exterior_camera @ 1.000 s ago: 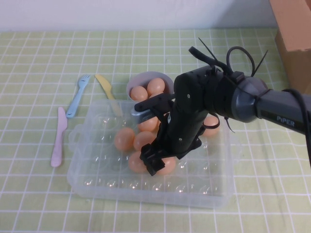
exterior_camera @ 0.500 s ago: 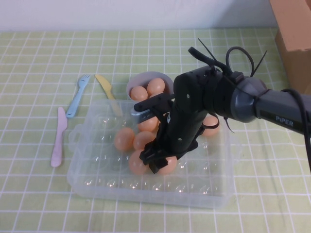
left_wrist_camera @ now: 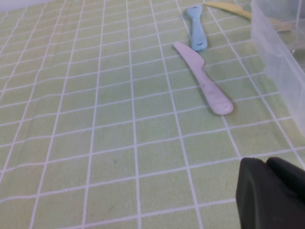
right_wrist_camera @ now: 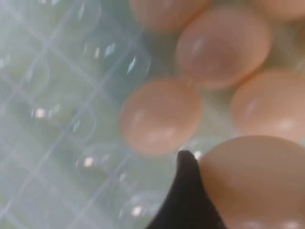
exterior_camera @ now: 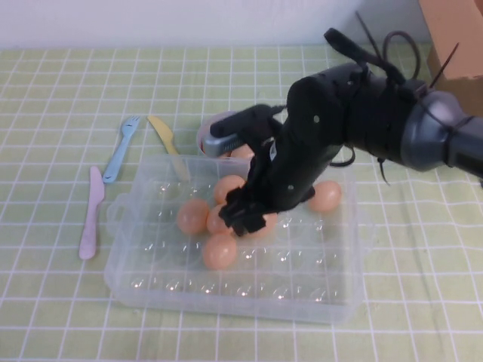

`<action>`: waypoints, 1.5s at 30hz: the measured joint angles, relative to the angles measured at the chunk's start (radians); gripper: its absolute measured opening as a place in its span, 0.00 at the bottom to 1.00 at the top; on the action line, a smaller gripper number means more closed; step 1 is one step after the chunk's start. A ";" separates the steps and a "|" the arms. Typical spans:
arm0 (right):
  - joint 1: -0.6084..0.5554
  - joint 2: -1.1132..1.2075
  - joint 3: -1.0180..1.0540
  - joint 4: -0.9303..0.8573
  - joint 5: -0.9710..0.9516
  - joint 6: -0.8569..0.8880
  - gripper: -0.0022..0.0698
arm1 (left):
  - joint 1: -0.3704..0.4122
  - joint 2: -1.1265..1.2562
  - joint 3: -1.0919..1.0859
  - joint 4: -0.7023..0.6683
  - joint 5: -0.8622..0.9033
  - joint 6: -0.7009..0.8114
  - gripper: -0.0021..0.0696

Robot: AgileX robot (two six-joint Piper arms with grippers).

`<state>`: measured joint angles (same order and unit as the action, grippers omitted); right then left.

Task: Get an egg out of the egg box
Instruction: Pick up the egg from the plastic box, then place the egg in the bowl

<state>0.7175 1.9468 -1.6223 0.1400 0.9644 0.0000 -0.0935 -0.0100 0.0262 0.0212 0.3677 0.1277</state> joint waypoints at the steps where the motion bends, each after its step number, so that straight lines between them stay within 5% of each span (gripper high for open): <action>1: -0.002 -0.009 0.000 -0.011 -0.025 0.000 0.66 | 0.000 0.000 0.000 0.000 0.000 0.000 0.02; 15: -0.120 0.068 -0.031 -0.034 -0.513 0.000 0.66 | 0.000 0.000 0.000 0.000 0.000 0.000 0.02; 29: -0.174 0.299 -0.275 -0.039 -0.515 0.000 0.66 | 0.000 0.000 0.000 0.000 0.000 0.000 0.02; 45: -0.176 0.332 -0.291 -0.039 -0.504 0.000 0.73 | 0.000 0.000 0.000 0.000 0.000 0.000 0.02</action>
<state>0.5410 2.2783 -1.9137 0.1012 0.4608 0.0000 -0.0935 -0.0100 0.0262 0.0212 0.3677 0.1277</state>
